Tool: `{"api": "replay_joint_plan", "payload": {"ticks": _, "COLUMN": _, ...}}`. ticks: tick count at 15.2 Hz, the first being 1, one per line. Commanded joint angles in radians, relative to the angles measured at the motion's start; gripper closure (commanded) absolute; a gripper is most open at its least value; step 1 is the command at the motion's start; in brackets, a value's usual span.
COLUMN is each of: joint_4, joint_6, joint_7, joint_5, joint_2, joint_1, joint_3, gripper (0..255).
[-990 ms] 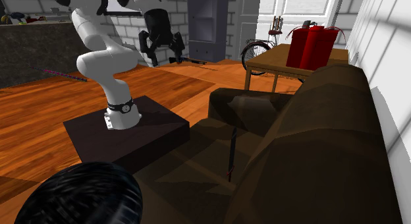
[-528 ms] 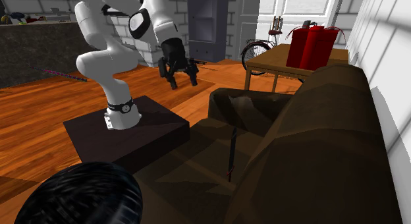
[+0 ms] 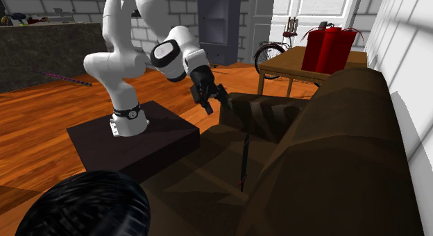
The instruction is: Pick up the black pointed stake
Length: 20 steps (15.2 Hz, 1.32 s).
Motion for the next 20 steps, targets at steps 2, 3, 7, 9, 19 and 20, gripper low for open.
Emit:
{"api": "replay_joint_plan", "payload": {"ticks": 2, "joint_4": 0.060, "joint_6": 0.193, "joint_7": 0.060, "joint_5": 0.045, "joint_2": -0.101, "joint_1": -0.354, "joint_3": 0.363, "gripper": 0}}
{"api": "replay_joint_plan", "payload": {"ticks": 3, "joint_4": 0.086, "joint_6": 0.244, "joint_7": 0.076, "joint_5": 0.069, "joint_2": -0.150, "joint_1": -0.435, "joint_3": 0.449, "gripper": 0}}
{"api": "replay_joint_plan", "payload": {"ticks": 7, "joint_4": 0.212, "joint_6": 0.396, "joint_7": 0.140, "joint_5": 0.175, "joint_2": -0.374, "joint_1": -0.649, "joint_3": 0.671, "gripper": 0}}
{"api": "replay_joint_plan", "payload": {"ticks": 9, "joint_4": 0.286, "joint_6": 0.443, "joint_7": 0.164, "joint_5": 0.237, "joint_2": -0.488, "joint_1": -0.714, "joint_3": 0.734, "gripper": 0}}
{"api": "replay_joint_plan", "payload": {"ticks": 19, "joint_4": 0.316, "joint_6": 0.487, "joint_7": 0.207, "joint_5": 0.307, "joint_2": -0.594, "joint_1": -0.758, "joint_3": 0.819, "gripper": 0}}
{"api": "replay_joint_plan", "payload": {"ticks": 20, "joint_4": 0.317, "joint_6": 0.486, "joint_7": 0.207, "joint_5": 0.306, "joint_2": -0.593, "joint_1": -0.758, "joint_3": 0.818, "gripper": 255}}
